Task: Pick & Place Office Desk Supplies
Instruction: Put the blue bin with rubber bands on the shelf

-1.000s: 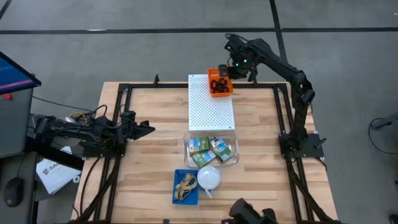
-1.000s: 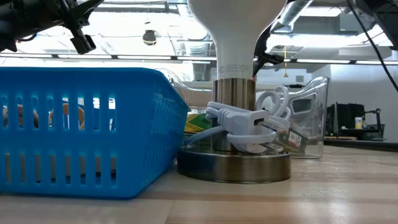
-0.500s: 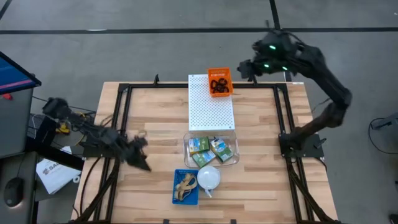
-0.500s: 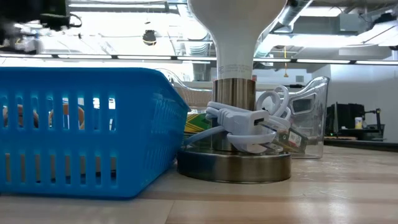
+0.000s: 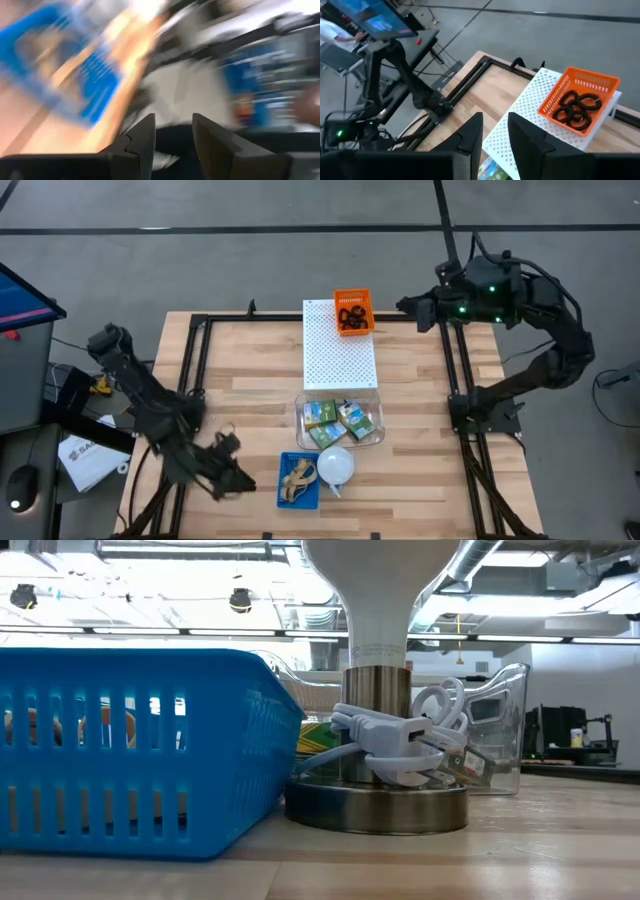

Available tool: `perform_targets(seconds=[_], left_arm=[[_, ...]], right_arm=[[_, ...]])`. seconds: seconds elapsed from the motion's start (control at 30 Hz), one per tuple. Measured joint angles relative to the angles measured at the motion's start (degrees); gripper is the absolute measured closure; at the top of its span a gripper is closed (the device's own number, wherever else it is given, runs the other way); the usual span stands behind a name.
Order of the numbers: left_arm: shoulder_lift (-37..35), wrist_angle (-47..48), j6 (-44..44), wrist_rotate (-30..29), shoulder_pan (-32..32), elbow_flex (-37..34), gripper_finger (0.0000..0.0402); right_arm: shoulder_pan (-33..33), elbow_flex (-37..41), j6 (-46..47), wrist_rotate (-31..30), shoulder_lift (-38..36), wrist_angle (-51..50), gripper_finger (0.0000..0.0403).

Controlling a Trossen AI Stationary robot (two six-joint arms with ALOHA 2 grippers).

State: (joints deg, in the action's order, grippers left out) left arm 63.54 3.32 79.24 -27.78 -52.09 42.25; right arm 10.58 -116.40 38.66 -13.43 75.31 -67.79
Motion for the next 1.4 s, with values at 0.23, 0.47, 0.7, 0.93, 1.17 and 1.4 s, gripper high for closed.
perform_targets(seconds=[0.23,0.47,0.7,0.93,1.17,1.4], left_arm=[[15.47,13.98,20.07,10.24,-0.07,10.93,0.0261],[21.72,16.8,33.94,10.24,4.84,11.24,0.0185],[24.1,17.87,30.73,11.91,11.58,11.31,0.016],[27.18,18.16,29.62,13.58,14.28,11.24,0.0192],[30.18,17.44,30.39,16.73,14.29,11.24,0.0226],[32.12,16.11,32.34,16.83,14.31,11.24,0.0284]], right_arm=[[-2.95,0.02,-2.47,-0.17,0.5,1.09,0.0314],[-6.47,0.02,-5.67,-0.16,-0.34,5.13,0.0314],[-7.82,0.05,-7.21,-0.18,-1.67,5.34,0.0314],[-8.4,0.04,-7.31,-0.17,-3.36,5.37,0.0314],[-8.39,0.02,-7.4,-0.17,-4.71,5.35,0.0314],[-8.39,0.02,-7.66,-0.17,-5.33,5.2,0.0314]])
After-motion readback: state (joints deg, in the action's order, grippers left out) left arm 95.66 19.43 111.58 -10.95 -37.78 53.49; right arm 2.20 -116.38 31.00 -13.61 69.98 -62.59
